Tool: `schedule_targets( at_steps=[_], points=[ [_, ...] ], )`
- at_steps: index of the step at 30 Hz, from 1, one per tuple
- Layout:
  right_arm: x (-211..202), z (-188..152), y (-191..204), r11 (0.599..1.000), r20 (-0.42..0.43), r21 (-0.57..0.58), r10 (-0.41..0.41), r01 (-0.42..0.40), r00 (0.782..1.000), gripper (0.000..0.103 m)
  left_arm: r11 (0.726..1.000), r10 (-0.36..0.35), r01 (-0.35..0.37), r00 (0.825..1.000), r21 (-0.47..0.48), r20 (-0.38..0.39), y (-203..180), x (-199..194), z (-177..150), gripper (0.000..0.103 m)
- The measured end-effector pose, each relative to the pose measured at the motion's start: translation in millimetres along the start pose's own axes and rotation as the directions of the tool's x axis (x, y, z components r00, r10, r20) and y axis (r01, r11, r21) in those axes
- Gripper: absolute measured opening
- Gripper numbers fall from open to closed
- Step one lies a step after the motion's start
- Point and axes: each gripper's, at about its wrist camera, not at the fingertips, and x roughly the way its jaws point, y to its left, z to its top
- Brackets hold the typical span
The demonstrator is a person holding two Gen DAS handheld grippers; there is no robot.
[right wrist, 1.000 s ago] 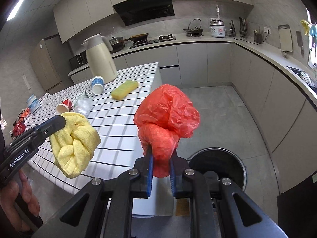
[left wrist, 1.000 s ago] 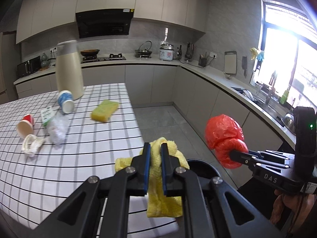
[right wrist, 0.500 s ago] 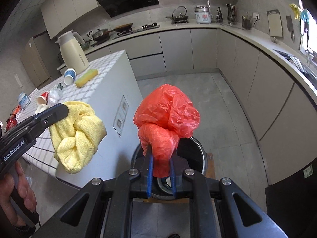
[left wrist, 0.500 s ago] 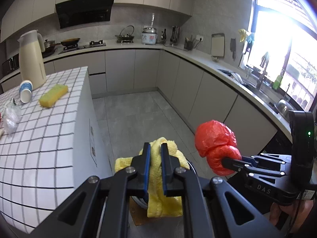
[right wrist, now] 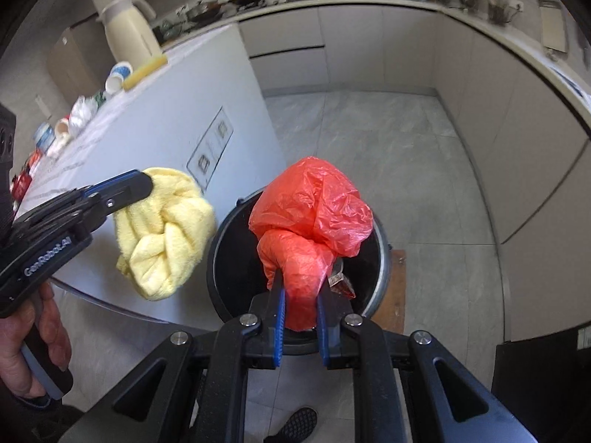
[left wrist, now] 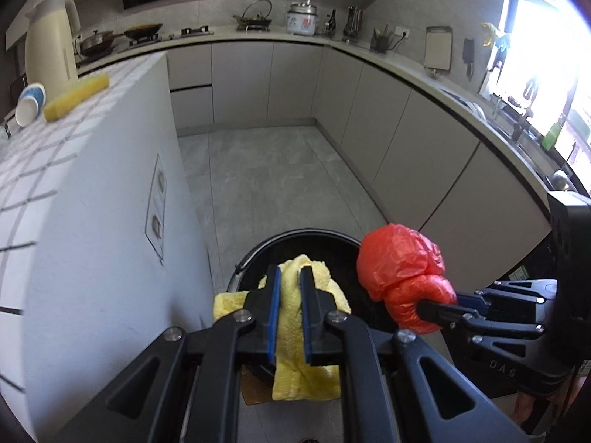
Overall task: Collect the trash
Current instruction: 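Carry the yellow cloth and red bag over the bin and release both, then move both open grippers back over the island toward the remaining items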
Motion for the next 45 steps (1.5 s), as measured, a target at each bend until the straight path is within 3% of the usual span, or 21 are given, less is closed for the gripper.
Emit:
schedule_targets(
  at_steps=[2,4,5,6,7,8,11,16,21,28,34,45],
  points=[
    [18.6,1.6,-0.7,1.0,-0.032,-0.02,0.009,-0.01,0.999,0.016,1.0,-0.004,0.004,1.0,-0.002,-0.026,-0.8,12.3,-2.5,0.018],
    [35.5,3.0,-5.2,0.998,-0.028,-0.059,-0.018,0.016,0.999,0.021,1.0,-0.005,0.006,0.998,0.016,-0.06,-0.2,27.4,-3.5,0.045],
    [47.4,4.4,-6.8,0.994,-0.025,-0.087,-0.068,0.065,0.997,0.031,0.999,0.04,-0.037,0.997,0.036,-0.069,-0.1,31.6,-1.9,0.069],
    [57.8,6.1,-10.5,0.986,-0.041,-0.105,-0.131,0.126,0.991,0.068,0.997,0.062,-0.059,0.996,0.047,-0.067,0.1,31.9,0.1,0.076],
    [64.0,7.2,-16.8,0.979,-0.051,-0.111,-0.178,0.172,0.983,0.09,0.996,0.077,-0.075,0.996,0.044,-0.051,1.6,28.1,2.9,0.076],
    [62.7,8.0,-25.3,0.978,-0.032,-0.1,-0.189,0.185,0.981,0.093,0.996,0.085,-0.084,0.995,0.031,-0.043,2.7,24.1,5.0,0.077],
    [52.4,9.4,-48.7,0.967,-0.017,-0.033,-0.254,0.253,0.967,0.103,0.992,0.123,-0.123,0.992,0.02,-0.024,0.6,11.9,9.6,0.098],
    [27.9,11.4,-73.5,0.956,0.006,0.081,-0.283,0.282,0.959,0.103,0.995,0.093,-0.094,0.995,0.029,0.023,-16.6,-17.4,20.4,0.099],
    [1.0,16.3,-67.7,0.957,0.06,0.12,-0.273,0.264,0.96,0.103,0.997,0.063,-0.066,0.996,0.038,0.061,-23.5,-43.8,30.8,0.1],
    [-27.3,25.7,-41.8,0.959,0.115,0.146,-0.259,0.242,0.959,0.103,0.998,0.04,-0.044,0.993,0.037,0.114,-11.5,-63.9,48.8,0.103],
    [-57.7,35.1,-18.3,0.951,0.17,0.176,-0.282,0.253,0.944,0.103,0.998,0.045,-0.05,0.989,0.033,0.141,8.0,-83.3,50.0,0.103],
    [-81.5,55.4,57.5,0.96,0.24,0.139,-0.271,0.243,0.932,0.103,0.996,0.087,-0.085,0.981,-0.015,0.176,72.0,-124.1,42.6,0.103]
  ],
)
